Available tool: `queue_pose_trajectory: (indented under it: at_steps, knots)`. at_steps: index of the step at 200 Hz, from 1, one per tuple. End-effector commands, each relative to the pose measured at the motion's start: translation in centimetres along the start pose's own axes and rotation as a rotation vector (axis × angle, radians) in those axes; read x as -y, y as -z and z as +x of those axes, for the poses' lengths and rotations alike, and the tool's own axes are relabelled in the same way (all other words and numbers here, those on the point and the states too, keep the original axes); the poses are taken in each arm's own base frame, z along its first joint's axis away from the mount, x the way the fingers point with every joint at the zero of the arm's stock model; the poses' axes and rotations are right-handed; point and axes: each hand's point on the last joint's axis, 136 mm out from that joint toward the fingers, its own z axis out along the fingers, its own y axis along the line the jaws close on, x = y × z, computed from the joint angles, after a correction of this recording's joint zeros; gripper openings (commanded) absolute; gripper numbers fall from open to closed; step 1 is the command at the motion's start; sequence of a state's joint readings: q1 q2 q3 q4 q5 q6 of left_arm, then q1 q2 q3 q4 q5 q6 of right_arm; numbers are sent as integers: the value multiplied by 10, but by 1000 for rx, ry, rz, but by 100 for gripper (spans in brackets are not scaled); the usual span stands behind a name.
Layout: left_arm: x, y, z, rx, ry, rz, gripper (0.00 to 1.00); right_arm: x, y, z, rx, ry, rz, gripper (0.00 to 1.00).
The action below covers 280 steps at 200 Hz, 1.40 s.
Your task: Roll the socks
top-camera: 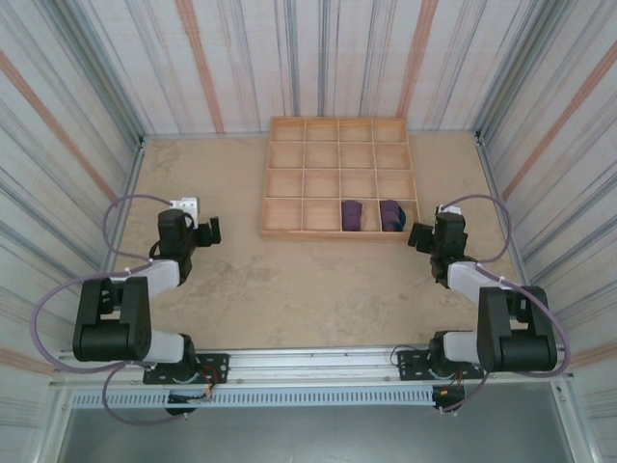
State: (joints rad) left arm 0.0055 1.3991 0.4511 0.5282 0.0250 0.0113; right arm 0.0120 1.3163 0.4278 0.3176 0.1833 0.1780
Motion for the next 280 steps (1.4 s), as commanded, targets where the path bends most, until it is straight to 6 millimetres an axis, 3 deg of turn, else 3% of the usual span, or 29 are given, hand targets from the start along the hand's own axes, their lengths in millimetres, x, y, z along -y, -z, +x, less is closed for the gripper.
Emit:
queue_pose_trajectory:
  at_steps: [1, 25, 64, 87, 97, 124, 280]
  knots:
    - [4, -4, -14, 132, -50, -5, 99, -11, 0, -39, 144, 41, -48, 99]
    - [9, -9, -7, 134, -81, -7, 99, -14, 6, -47, 265, 90, -77, 99]
    - [4, -11, -8, 115, -62, -25, 99, -3, 12, -47, 345, -24, -125, 99]
    - [4, -11, -8, 114, -61, -25, 99, -4, 0, -32, 368, -30, -141, 99]
    - [4, -11, -7, 114, -63, -25, 99, -5, -5, -37, 391, -29, -141, 99]
    - [4, -11, -8, 115, -63, -25, 99, -14, -27, -38, 247, 5, -134, 99]
    - [4, -11, -7, 113, -64, -25, 99, -16, -27, -36, 233, 25, -120, 99]
